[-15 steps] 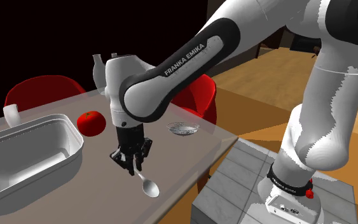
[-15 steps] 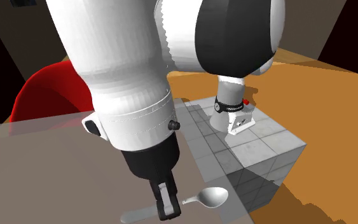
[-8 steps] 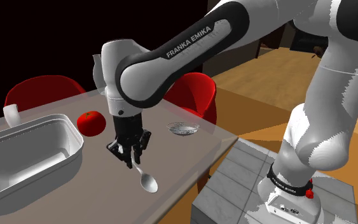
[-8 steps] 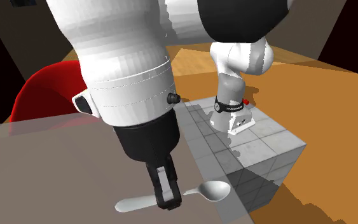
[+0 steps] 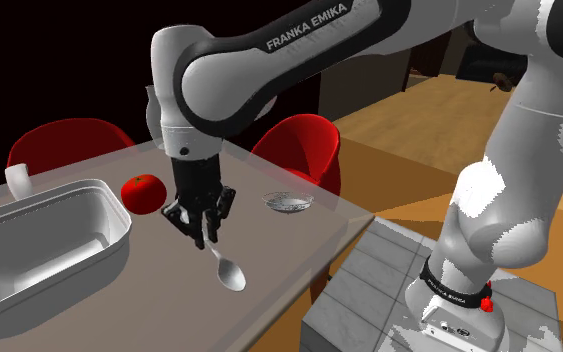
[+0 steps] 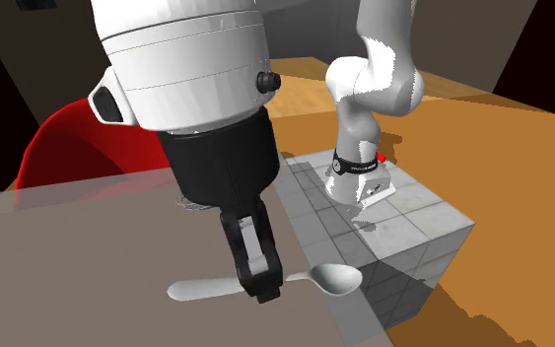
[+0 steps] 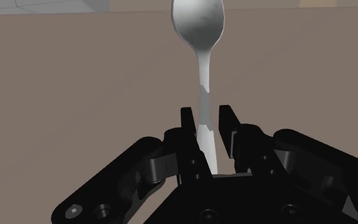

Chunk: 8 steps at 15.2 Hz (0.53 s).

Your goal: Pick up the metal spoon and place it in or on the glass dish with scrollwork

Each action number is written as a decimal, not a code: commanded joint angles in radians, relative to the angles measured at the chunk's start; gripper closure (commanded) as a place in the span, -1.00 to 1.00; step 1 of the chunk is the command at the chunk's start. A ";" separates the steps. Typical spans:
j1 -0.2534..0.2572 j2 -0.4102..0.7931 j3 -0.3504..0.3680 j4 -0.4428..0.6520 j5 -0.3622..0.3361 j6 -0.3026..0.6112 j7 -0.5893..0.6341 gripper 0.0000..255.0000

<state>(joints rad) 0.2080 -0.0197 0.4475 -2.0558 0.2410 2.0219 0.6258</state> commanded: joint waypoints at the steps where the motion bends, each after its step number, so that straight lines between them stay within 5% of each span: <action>1: -0.001 -0.009 -0.001 0.017 0.001 -0.025 0.002 1.00; 8: -0.064 -0.134 -0.084 -0.100 0.040 -0.062 -0.160 1.00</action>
<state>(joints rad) 0.1556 -0.1290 0.3805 -2.1395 0.2754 1.9745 0.4966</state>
